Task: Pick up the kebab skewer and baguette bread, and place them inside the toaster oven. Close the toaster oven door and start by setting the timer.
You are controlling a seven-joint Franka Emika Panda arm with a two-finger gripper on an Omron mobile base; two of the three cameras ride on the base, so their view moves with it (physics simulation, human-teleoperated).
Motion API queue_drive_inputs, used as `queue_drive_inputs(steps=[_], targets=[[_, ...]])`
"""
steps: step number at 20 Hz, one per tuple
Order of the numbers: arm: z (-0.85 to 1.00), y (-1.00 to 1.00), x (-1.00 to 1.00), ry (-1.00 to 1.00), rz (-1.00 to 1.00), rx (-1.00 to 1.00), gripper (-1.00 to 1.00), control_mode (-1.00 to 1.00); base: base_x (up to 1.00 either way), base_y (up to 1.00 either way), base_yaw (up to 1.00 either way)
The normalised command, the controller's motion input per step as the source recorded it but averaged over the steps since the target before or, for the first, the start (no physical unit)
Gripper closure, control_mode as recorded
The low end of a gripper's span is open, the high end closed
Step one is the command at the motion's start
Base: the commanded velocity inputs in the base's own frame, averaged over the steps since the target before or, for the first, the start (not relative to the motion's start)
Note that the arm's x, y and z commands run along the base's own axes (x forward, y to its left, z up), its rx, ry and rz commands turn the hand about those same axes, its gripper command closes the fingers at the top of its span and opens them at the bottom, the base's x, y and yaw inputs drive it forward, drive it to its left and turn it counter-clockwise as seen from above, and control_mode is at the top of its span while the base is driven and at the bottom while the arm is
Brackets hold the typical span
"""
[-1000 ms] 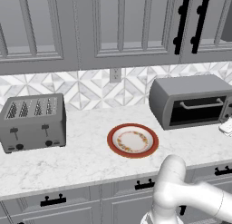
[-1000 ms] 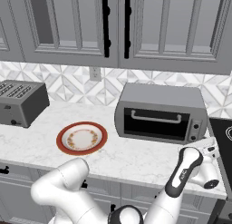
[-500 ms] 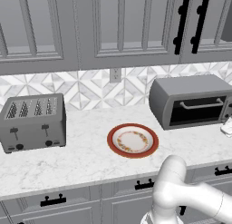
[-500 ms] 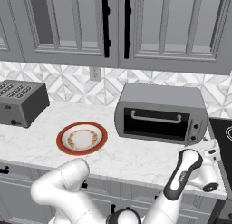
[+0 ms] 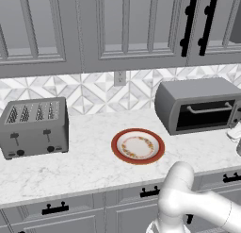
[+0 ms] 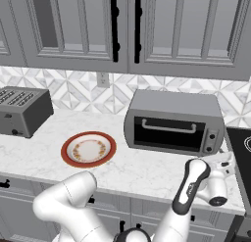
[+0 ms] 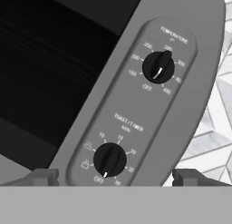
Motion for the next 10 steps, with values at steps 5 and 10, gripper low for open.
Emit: queue_drive_inputs(steps=[5, 10], targets=[[0.00, 0.00, 0.05, 0.00, -0.02, 0.00, -1.00, -1.00, 0.00, 0.00, 0.00], [0.00, -0.05, 0.00, 0.00, 0.00, 0.00, -1.00, -1.00, 0.00, 0.00, 0.00]])
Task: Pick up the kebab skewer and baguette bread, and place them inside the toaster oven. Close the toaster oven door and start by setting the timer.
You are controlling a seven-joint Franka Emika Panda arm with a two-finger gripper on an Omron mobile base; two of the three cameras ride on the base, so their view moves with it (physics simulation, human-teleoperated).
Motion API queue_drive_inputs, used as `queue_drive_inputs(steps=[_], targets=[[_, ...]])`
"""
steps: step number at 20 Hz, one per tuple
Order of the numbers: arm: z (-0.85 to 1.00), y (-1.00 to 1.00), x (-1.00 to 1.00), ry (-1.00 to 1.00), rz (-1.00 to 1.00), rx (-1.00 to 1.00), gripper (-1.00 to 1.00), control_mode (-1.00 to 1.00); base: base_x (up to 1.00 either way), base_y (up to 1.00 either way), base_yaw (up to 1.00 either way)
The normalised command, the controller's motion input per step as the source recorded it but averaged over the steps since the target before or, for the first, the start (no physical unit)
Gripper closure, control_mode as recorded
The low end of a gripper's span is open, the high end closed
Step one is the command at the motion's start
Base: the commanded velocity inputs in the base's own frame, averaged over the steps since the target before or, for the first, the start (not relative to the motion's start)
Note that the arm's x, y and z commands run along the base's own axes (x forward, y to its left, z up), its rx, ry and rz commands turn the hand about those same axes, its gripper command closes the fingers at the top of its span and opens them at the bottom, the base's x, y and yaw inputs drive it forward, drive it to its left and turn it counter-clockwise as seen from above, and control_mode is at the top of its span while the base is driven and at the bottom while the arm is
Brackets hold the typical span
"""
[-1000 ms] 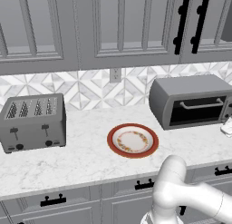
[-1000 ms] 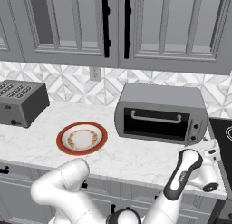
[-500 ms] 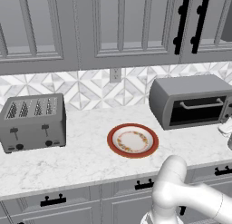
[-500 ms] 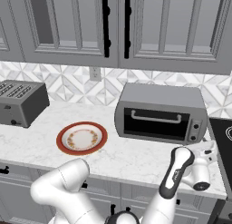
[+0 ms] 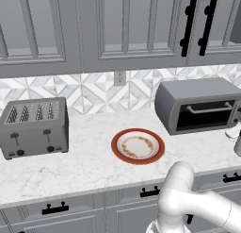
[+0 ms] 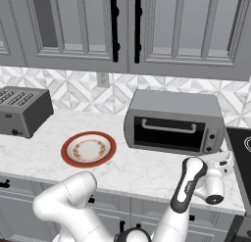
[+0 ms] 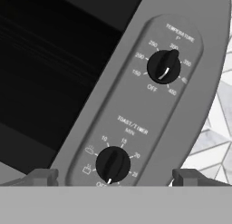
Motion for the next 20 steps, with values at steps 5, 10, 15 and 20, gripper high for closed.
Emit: queue_drive_inputs(steps=[5, 10, 15, 20], targets=[[0.00, -0.06, 0.00, 0.00, 0.00, 0.00, -1.00, -1.00, 0.00, 0.00, 0.00], [0.00, 0.00, 0.00, 0.00, 0.00, 0.00, -1.00, -1.00, 0.00, 0.00, 0.00], [0.00, 0.00, 0.00, 0.00, -0.01, 0.00, -1.00, -1.00, 0.00, 0.00, 0.00], [0.00, 0.00, 0.00, 0.00, -0.01, 0.00, -1.00, -1.00, 0.00, 0.00, 0.00]])
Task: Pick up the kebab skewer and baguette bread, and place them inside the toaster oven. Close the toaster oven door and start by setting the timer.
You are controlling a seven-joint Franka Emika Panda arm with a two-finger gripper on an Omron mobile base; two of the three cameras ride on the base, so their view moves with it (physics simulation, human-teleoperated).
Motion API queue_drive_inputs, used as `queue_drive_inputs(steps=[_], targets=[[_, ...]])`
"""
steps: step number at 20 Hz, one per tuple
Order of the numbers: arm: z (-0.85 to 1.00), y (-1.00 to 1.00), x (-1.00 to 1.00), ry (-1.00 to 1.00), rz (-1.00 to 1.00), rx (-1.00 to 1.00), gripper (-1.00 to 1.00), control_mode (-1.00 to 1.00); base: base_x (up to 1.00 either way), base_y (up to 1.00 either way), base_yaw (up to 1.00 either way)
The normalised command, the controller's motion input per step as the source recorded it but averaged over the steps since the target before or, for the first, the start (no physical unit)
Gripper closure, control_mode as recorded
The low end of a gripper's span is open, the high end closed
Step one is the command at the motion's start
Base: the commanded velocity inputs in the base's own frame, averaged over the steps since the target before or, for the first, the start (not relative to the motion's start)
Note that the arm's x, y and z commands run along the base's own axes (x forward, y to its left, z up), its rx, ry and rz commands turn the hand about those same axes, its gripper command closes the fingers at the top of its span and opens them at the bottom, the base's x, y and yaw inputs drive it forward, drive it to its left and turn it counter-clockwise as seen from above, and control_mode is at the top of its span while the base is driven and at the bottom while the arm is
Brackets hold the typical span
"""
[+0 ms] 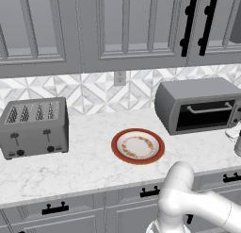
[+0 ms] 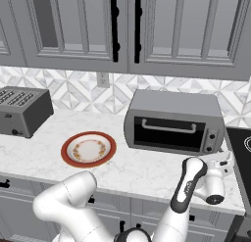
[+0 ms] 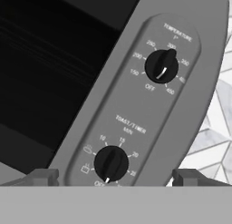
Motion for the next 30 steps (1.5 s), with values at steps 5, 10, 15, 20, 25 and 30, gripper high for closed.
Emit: queue_drive_inputs(steps=[5, 10, 15, 20, 25, 30], targets=[[0.00, 0.01, 0.00, -0.02, -0.02, 0.00, -1.00, -1.00, 0.00, 0.00, 0.00], [0.00, 0.02, 0.00, 0.00, -0.02, 0.00, -1.00, -1.00, 0.00, 0.00, 0.00], [0.00, 0.07, 0.00, 0.00, -0.01, 0.00, -1.00, -1.00, 0.00, 0.00, 0.00], [0.00, 0.10, 0.00, 0.00, -0.01, 0.00, -1.00, -1.00, 0.00, 0.00, 0.00], [0.00, 0.01, 0.04, 0.00, -0.01, 0.00, -1.00, -1.00, 0.00, 0.00, 0.00], [0.00, 0.00, 0.09, 0.00, 0.00, 0.00, 1.00, -1.00, 0.00, 0.00, 0.00]])
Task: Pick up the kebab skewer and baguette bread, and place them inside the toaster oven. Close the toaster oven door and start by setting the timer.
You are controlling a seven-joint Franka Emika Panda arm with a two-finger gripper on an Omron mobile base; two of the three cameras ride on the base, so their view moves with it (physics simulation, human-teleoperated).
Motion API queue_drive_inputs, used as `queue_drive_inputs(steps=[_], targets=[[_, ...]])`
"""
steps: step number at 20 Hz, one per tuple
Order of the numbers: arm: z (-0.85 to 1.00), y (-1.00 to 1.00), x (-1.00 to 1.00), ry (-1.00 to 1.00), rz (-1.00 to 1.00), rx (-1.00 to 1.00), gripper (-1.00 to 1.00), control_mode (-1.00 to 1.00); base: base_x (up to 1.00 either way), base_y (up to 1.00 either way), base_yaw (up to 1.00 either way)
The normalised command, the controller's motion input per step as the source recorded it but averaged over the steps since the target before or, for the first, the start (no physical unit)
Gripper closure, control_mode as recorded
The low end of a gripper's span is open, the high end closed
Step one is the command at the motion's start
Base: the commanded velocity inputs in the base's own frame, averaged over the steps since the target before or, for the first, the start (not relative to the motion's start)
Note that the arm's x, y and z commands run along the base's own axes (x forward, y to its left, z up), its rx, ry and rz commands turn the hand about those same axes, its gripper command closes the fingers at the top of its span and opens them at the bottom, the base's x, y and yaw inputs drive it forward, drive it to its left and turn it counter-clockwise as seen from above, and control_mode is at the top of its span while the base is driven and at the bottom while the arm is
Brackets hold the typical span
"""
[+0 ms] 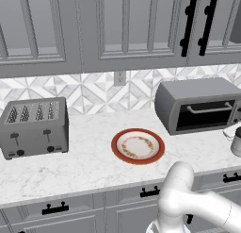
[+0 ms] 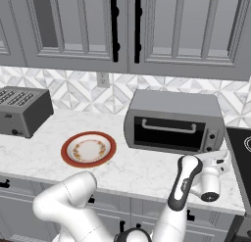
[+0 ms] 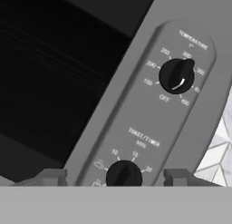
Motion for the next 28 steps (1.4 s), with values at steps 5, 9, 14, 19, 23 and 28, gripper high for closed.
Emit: queue_drive_inputs(steps=[5, 9, 14, 19, 23, 28], targets=[[0.00, -0.06, 0.00, 0.00, 0.00, 0.00, 1.00, -1.00, 0.00, 0.00, 0.00], [0.00, -0.24, 0.00, 0.00, 0.00, 0.00, 1.00, -1.00, 0.00, 0.00, 0.00], [0.00, -0.07, -0.12, -0.02, 0.00, 0.00, 1.00, -1.00, 0.00, 0.00, 0.00], [0.00, -0.07, -0.10, -0.03, -0.01, 0.00, 1.00, -1.00, 0.00, 0.00, 0.00], [0.00, -0.18, 0.00, -0.03, 0.00, 0.00, 1.00, -1.00, 0.00, 0.00, 0.00], [0.00, -0.17, -0.22, -0.05, 0.00, 0.00, 1.00, -1.00, 0.00, 0.00, 0.00]])
